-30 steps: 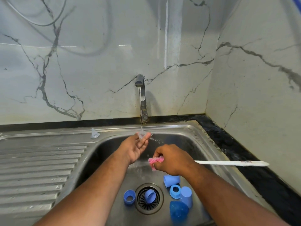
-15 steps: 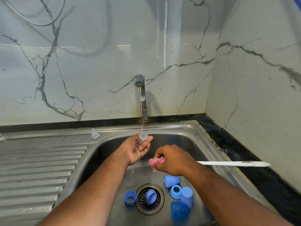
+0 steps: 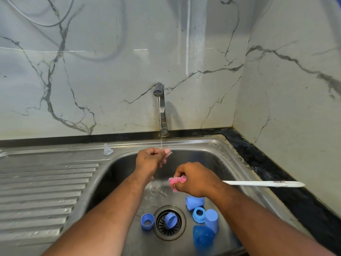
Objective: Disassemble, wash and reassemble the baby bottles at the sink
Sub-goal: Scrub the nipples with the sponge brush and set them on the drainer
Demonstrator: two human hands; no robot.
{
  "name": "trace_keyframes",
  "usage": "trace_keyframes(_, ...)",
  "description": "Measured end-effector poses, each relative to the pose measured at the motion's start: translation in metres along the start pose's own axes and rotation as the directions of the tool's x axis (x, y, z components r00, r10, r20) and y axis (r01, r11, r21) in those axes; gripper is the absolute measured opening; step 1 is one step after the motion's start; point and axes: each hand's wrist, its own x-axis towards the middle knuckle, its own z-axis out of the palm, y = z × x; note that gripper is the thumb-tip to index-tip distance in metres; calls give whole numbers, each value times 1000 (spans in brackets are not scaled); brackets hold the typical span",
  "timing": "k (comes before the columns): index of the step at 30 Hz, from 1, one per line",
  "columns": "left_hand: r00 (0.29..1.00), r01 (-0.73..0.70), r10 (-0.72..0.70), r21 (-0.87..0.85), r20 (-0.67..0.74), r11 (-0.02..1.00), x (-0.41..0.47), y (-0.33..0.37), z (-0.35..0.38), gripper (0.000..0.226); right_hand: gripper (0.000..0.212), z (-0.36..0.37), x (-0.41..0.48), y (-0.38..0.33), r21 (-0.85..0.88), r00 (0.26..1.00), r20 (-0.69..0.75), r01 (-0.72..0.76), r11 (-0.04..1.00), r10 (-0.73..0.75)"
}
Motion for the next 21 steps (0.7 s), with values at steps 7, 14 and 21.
trace_keyframes(7,989,-107,131,289,-66,951,4,-5,1,27,18,0,0,0,-1,1000,-9,4,1000,-4)
trace_keyframes(14,981,-179,192,284,-18,942,5,-1,4,9,16,0,1,0,10,1000,-19,-4,1000,4)
trace_keyframes(21,974,-223,217,341,56,913,6,-3,-4,13,18,-1,1,-1,16,1000,-22,3,1000,-3)
